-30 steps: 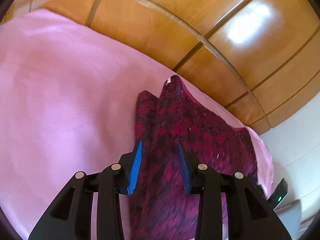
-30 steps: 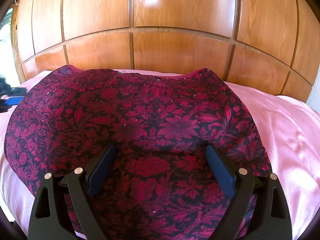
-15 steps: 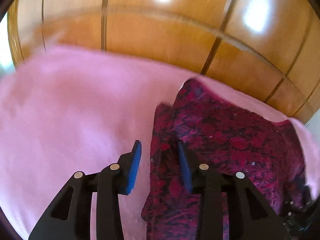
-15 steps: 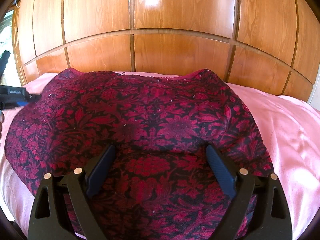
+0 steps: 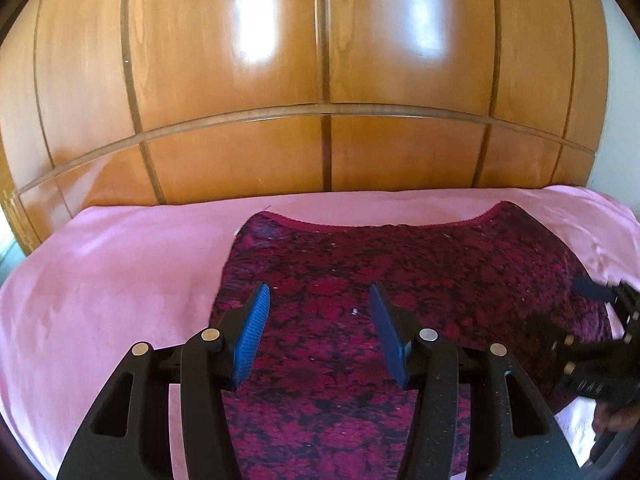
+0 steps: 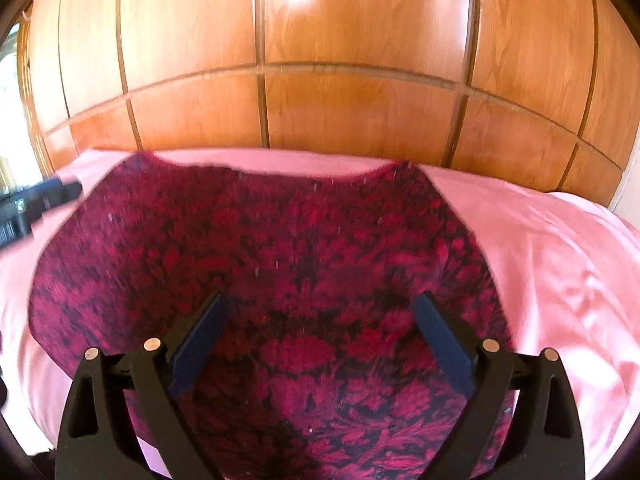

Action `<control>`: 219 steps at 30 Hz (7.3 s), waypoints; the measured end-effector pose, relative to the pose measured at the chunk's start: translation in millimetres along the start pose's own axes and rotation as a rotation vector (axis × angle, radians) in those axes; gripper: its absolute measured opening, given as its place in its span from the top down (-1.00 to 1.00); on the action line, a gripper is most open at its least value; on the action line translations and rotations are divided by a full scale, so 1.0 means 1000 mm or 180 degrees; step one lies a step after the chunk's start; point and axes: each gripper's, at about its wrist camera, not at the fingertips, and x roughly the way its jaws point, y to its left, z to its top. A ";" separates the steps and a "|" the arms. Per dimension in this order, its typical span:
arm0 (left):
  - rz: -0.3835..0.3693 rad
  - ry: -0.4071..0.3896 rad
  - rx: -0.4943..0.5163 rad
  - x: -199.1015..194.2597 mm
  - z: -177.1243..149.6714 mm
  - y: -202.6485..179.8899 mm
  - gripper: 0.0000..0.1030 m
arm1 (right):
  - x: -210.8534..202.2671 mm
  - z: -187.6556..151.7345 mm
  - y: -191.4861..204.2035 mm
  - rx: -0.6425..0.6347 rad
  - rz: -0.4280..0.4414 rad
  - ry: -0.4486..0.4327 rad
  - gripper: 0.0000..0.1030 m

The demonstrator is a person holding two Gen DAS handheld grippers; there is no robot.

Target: Fold small clothes

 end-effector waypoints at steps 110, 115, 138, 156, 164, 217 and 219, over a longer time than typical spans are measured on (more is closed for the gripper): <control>-0.1869 0.0827 -0.1289 0.046 0.014 0.078 0.41 | -0.050 0.005 0.148 -0.0655 0.2059 0.0077 -0.35; -0.1763 0.0746 -0.1092 0.030 0.024 0.082 0.48 | -0.065 0.011 0.059 0.0194 0.2243 0.0053 -0.39; -0.0811 0.0705 -0.1181 0.025 -0.041 0.135 0.46 | -0.004 -0.017 0.150 -0.0825 0.1547 0.0417 -0.28; -0.0463 0.0582 -0.0837 0.024 -0.047 0.120 0.34 | 0.117 0.109 0.147 -0.0177 0.1376 0.0991 -0.36; -0.0423 0.0594 -0.0972 0.030 -0.053 0.126 0.02 | 0.140 0.092 0.148 -0.0169 0.1251 0.1048 -0.51; -0.2277 0.1263 0.0080 0.124 0.029 -0.201 -0.15 | -0.002 -0.157 -0.256 0.2562 0.1629 0.0193 -0.74; -0.2244 0.1248 0.0020 0.122 0.034 -0.197 -0.15 | -0.015 -0.159 -0.256 0.2538 0.1523 0.0177 -0.77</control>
